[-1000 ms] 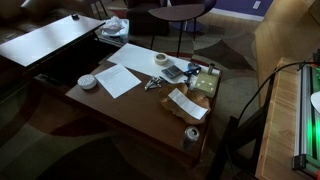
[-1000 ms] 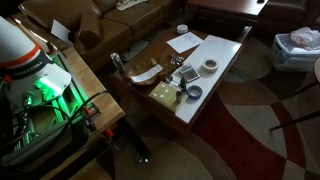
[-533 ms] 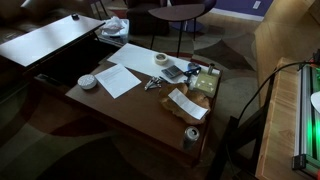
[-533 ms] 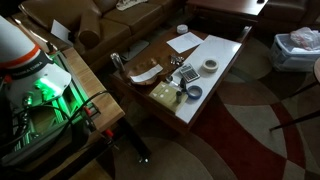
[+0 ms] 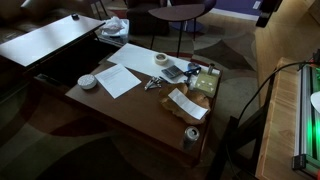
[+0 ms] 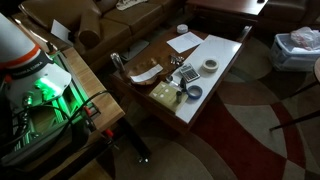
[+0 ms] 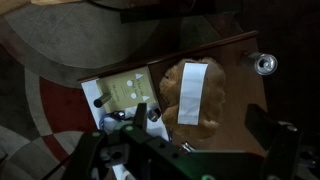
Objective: Put the silver scoop on the wooden tray
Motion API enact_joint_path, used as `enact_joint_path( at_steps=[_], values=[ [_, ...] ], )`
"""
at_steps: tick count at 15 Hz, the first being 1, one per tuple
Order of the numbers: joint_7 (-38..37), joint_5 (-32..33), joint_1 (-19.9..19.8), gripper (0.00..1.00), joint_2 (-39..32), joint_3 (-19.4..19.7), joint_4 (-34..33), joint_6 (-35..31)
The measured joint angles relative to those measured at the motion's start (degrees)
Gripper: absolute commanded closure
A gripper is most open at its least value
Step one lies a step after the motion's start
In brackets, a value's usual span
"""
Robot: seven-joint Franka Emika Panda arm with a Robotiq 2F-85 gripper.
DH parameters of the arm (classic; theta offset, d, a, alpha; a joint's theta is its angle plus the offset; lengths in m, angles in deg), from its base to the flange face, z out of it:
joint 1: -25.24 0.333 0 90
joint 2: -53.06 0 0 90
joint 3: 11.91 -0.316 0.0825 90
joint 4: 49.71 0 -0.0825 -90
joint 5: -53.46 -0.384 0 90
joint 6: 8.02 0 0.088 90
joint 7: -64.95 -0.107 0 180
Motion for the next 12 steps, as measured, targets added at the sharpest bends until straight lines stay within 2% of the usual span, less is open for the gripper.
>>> enact_joint_path(
  at_steps=[3,5,10,12],
  values=[
    [-2.23,0.26,0.58,0.0,-10.27,-2.99,-1.06,-1.16],
    [-2.47,0.59,0.79,0.0,-15.59,-3.09,-2.63,-1.16],
    [-3.94,0.7,1.06,0.0,-18.4,-2.65,-4.33,-1.96],
    [-9.15,0.69,1.07,0.0,-20.55,-2.57,-4.42,-8.42]
  ],
)
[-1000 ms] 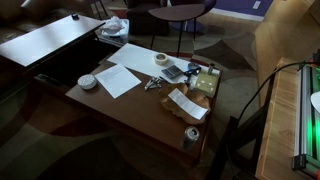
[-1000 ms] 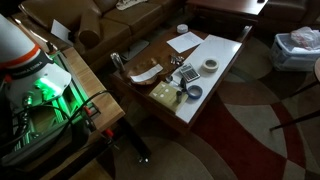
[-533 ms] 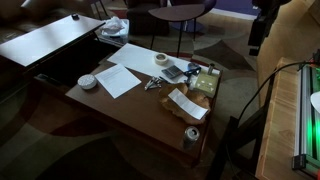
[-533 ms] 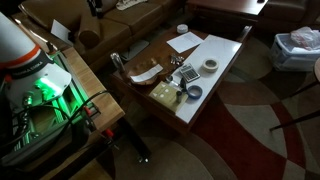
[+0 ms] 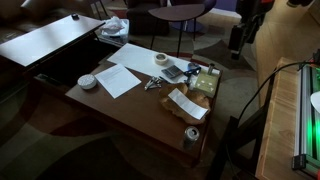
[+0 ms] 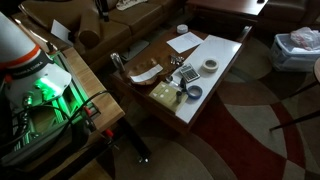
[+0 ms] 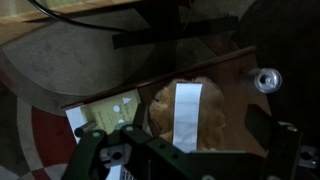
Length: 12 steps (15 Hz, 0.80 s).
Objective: Put the silver scoop on the wooden tray
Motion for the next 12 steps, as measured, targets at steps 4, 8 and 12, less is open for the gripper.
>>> enact_joint_path(
  at_steps=[4,8,12],
  values=[
    [-13.89,9.39,-1.7,0.0,-10.65,2.17,-2.04,-20.62],
    [-30.92,25.3,-2.12,0.0,-22.75,11.97,-7.09,-29.05],
    [-37.15,24.7,-0.26,0.0,-34.93,19.1,-13.92,-29.42]
  ],
)
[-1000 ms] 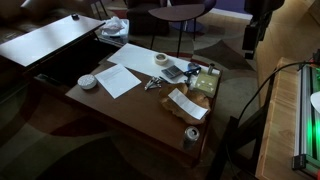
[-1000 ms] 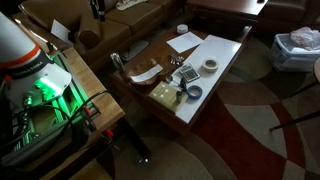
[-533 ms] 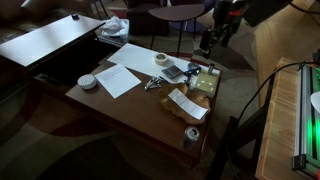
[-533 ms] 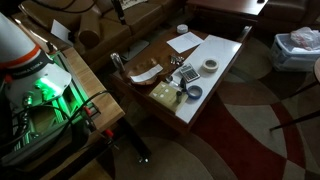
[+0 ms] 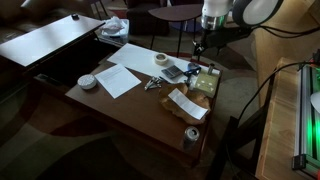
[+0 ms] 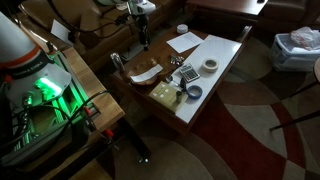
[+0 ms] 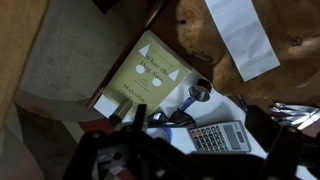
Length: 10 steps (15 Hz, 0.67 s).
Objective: Put the silver scoop on the wooden tray
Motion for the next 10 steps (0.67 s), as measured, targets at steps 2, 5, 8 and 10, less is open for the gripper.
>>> enact_joint_path(
  at_steps=[2,5,8,10],
  values=[
    [-0.17,-1.24,0.56,0.0,-3.05,0.53,-1.88,0.0],
    [-0.75,-1.51,1.14,0.0,-3.45,0.55,-2.44,0.04],
    [2.76,-8.17,1.7,0.0,-3.93,0.77,-2.89,-1.02],
    [7.95,-17.13,-0.3,0.0,-6.48,-1.21,-5.32,-3.44]
  ],
)
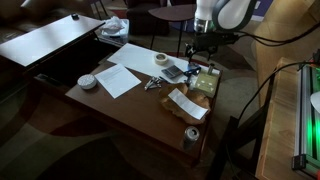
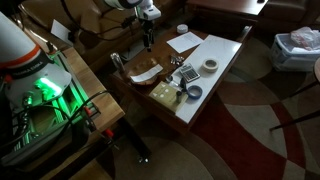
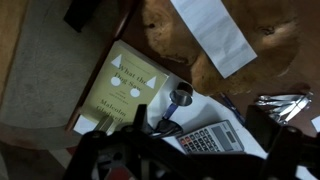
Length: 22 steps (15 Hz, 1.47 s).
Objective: Put the silver scoop on the wooden tray
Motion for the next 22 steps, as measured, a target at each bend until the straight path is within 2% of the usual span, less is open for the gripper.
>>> enact_joint_path(
  at_steps=[2,3,9,16,18,22],
  values=[
    [4.79,-7.97,-2.39,0.0,-4.09,-2.47,-4.68,0.27],
    [5.51,-10.71,-2.54,0.0,-6.55,-2.53,-7.6,0.61],
    [2.37,-18.02,-0.34,0.0,-19.25,5.47,-21.61,0.7],
    [1.65,-18.31,0.66,0.0,-20.27,6.79,-22.83,1.7],
    [-1.15,-18.69,1.07,0.0,-22.14,8.27,-25.26,6.9],
    [-3.4,-18.68,-0.06,0.0,-29.97,9.66,-34.42,22.42]
  ],
)
